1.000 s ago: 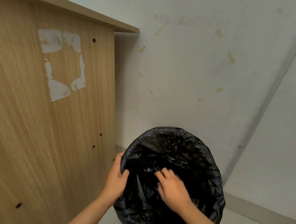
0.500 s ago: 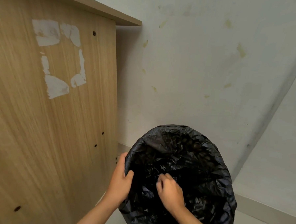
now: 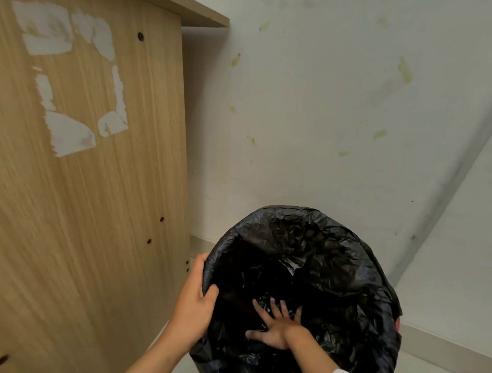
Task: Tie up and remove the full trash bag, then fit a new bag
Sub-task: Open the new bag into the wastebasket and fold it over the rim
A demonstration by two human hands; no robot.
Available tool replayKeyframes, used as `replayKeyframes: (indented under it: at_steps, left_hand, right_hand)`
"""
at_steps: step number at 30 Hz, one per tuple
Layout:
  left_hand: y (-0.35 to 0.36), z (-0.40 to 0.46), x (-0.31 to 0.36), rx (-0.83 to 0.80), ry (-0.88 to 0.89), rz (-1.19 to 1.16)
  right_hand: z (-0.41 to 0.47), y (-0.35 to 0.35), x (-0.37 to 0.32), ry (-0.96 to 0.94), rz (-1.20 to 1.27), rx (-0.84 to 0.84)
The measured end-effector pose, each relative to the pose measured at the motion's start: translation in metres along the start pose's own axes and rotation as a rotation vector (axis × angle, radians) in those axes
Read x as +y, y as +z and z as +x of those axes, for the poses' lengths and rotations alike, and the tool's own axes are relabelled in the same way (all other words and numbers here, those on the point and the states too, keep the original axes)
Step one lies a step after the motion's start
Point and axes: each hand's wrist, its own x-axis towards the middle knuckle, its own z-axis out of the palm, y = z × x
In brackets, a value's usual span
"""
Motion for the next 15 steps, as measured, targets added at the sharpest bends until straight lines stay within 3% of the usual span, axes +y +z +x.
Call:
replayKeyframes:
  at_steps: [4,7,9,11,13,15]
  left_hand:
    - [0.0,0.001,-0.001,0.01,0.006,0.009]
    - [0.001,0.002,-0.002,0.018,0.022,0.039]
    - [0.003,0.003,-0.002,0.028,0.031,0.043]
    - [0.004,0.003,-0.001,0.034,0.039,0.044]
    - [0.004,0.002,0.0,0.034,0.035,0.04]
    - [0.003,0.001,0.001,0.026,0.027,0.026]
  right_hand:
    - [-0.012,-0.008,-0.007,-0.005,0.105,0.076]
    - [-0.029,-0.018,-0.021,-0.012,0.089,0.442]
    - [-0.037,-0.019,-0.028,0.003,0.077,0.563]
    - [-0.037,-0.016,-0.032,0.06,0.104,0.418]
    - [-0.024,-0.006,-0.034,0.053,0.089,0.116]
    - [-0.014,0.006,-0.037,0.053,0.154,-0.081]
